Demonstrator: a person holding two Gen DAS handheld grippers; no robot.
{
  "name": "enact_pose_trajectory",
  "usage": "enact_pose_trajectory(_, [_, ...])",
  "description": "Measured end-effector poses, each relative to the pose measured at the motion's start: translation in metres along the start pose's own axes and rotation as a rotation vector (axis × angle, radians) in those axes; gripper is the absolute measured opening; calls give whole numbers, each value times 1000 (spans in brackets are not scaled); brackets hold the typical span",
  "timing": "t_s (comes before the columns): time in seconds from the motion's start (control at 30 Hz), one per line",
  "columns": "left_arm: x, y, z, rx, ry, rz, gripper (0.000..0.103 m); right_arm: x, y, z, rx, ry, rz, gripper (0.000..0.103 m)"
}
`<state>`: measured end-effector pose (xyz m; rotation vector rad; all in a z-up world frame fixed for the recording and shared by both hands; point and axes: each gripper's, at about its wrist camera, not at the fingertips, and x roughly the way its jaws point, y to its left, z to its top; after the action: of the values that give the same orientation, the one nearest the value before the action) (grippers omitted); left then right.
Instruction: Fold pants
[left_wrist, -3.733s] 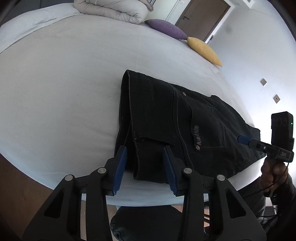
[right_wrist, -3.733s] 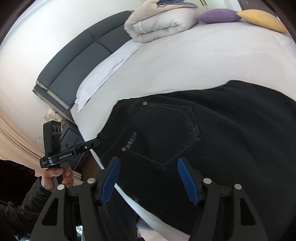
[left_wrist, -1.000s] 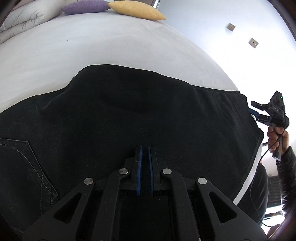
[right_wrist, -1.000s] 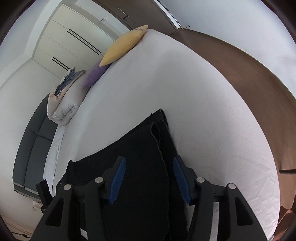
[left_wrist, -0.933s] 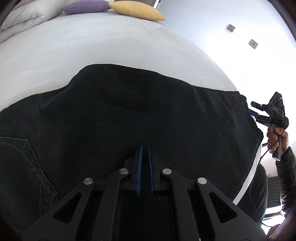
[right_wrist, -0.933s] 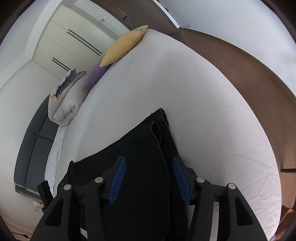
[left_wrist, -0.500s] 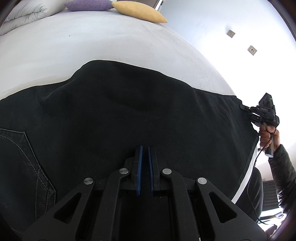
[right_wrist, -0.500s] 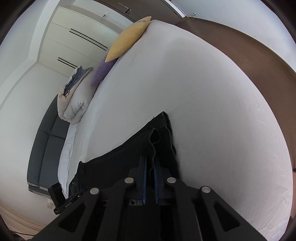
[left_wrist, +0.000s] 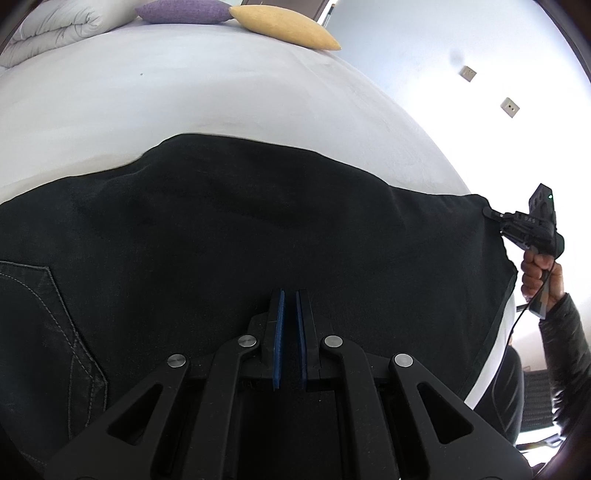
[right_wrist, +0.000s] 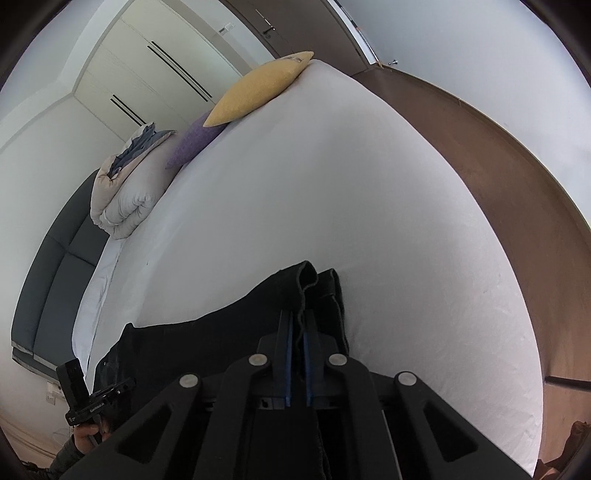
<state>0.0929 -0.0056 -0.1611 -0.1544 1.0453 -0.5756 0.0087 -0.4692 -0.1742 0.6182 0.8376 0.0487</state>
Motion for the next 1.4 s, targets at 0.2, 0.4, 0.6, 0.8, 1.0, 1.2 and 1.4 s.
enact_pose_trajectory(0.2, [4,-8,-8,25,-18,30,6,6,-27,-6,67,24,43,2])
enact_pose_trajectory(0.4, [-9,-1,-18,30,-8,22,6,-41,-17,-26,115,-61,68,22])
enact_pose_trajectory(0.6, [-22,10,-35,6,-28,16,6,-37,27,-74,51,32,141,22])
enact_pose_trajectory(0.8, [-39,8,-61,69,-49,59,6,-34,0,-127,113,52,71,0])
enact_pose_trajectory(1.0, [-70,13,-96,40,-75,65,6,-67,11,-153,48,70,-182,0])
enact_pose_trajectory(1.2, [-118,10,-62,104,-215,115,6,-72,87,-134,48,-78,96,8])
enact_pose_trajectory(1.4, [-77,24,8,80,-173,49,6,89,207,-135,37,209,445,15])
